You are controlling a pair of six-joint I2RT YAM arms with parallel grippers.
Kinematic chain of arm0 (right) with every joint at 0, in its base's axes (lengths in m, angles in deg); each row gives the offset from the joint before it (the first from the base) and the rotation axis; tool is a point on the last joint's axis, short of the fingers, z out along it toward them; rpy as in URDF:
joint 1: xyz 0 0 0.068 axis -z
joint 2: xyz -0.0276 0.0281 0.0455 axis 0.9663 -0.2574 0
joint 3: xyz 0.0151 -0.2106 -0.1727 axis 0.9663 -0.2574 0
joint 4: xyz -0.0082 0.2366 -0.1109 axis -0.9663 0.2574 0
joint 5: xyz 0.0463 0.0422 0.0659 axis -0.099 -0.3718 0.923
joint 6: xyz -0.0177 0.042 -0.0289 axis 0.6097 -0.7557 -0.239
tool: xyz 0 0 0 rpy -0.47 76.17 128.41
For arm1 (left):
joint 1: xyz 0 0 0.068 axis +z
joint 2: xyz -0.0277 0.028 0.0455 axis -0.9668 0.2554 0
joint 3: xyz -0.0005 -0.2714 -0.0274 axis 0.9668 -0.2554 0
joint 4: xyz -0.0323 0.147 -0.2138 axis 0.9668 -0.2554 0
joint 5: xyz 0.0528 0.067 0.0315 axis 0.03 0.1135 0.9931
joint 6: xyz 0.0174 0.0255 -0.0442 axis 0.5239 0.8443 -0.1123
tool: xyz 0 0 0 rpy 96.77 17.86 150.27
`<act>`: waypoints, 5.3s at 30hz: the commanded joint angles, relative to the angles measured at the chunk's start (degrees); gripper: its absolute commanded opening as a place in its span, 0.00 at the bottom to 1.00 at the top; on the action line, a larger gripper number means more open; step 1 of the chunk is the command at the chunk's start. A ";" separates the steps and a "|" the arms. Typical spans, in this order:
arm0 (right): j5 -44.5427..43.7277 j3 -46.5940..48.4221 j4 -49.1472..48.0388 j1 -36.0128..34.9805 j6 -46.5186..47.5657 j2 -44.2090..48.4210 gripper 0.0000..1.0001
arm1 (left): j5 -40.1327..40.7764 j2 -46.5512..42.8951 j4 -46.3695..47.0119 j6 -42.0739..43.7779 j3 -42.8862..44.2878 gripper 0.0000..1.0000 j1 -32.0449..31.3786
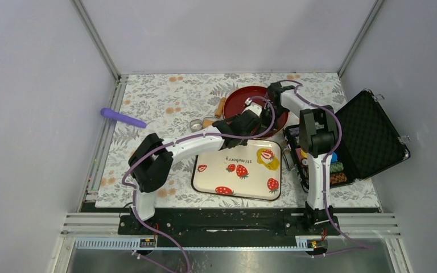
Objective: Roll out the dumpling wrappers from the dough
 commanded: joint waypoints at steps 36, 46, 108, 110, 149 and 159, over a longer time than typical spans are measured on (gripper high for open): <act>2.78 8.56 -7.76 -0.83 -6.15 -1.25 0.18 | 2.15 -0.48 3.81 0.39 -3.41 0.00 -1.51; 1.56 9.16 -7.73 -1.02 -6.59 -3.56 0.15 | 2.58 -1.07 2.89 0.60 -2.79 0.00 -1.51; -1.30 -22.44 -8.19 -0.74 -4.87 29.03 0.29 | 19.20 -48.29 -17.09 -13.71 -26.90 0.00 5.31; -1.62 -26.21 -8.21 -0.66 -4.82 33.02 0.34 | 19.41 -50.84 -20.07 -16.48 -28.76 0.00 6.07; -5.59 -51.89 -11.94 -0.13 -0.80 65.27 1.00 | 0.73 -40.02 -11.36 -26.93 -45.05 0.85 15.64; -18.58 -56.83 -22.01 -0.06 2.05 73.49 1.00 | -18.81 -56.05 4.38 -18.76 -49.64 0.99 34.15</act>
